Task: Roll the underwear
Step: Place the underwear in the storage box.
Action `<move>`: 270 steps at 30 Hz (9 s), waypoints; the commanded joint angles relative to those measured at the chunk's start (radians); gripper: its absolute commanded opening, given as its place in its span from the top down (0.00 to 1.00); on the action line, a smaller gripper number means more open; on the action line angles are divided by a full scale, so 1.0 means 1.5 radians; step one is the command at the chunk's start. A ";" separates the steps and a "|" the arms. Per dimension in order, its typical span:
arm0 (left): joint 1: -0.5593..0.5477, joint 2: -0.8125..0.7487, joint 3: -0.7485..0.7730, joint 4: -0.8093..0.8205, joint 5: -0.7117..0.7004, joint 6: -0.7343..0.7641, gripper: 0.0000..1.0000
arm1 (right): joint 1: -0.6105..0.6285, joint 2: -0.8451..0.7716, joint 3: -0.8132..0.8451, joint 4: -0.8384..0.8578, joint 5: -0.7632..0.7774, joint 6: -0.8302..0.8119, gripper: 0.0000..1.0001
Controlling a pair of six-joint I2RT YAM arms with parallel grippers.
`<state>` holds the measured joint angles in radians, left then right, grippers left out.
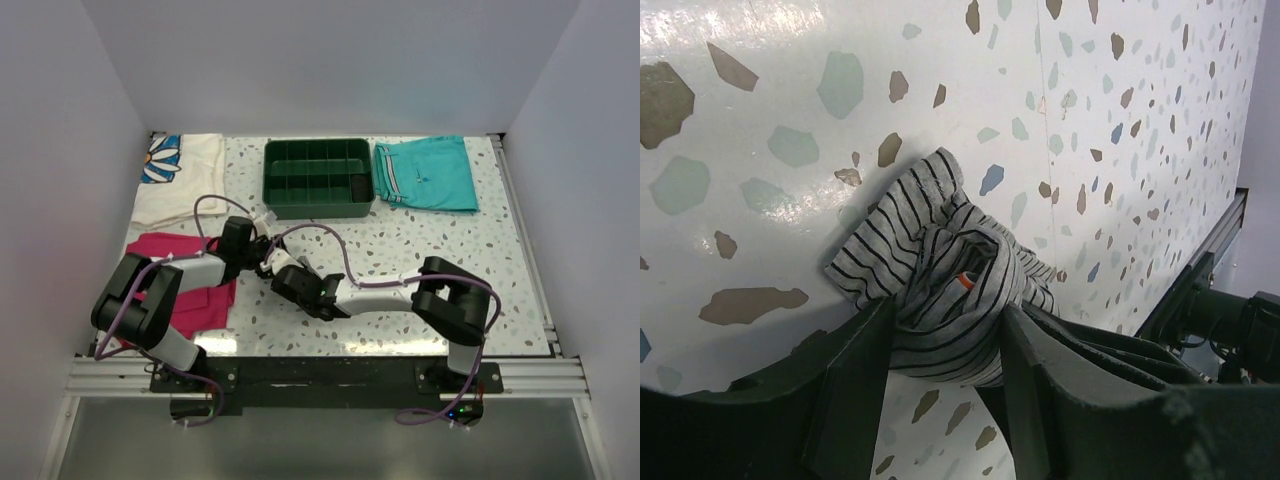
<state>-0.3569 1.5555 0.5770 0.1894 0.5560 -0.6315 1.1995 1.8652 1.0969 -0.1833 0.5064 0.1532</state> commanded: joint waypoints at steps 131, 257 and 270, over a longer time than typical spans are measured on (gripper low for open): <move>-0.035 0.046 0.000 0.044 -0.027 0.009 0.76 | -0.098 -0.092 0.082 -0.169 -0.190 -0.022 0.32; 0.001 -0.126 0.034 -0.106 -0.051 0.036 0.29 | -0.408 -0.033 0.428 -0.398 -0.142 0.089 1.00; 0.001 -0.137 0.045 -0.147 -0.045 0.066 0.00 | -0.421 0.139 0.627 -0.432 -0.115 0.110 1.00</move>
<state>-0.3603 1.3804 0.6102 -0.0002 0.4679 -0.5762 0.5682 2.0510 1.9434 -0.8146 0.3054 0.3115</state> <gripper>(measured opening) 0.996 0.370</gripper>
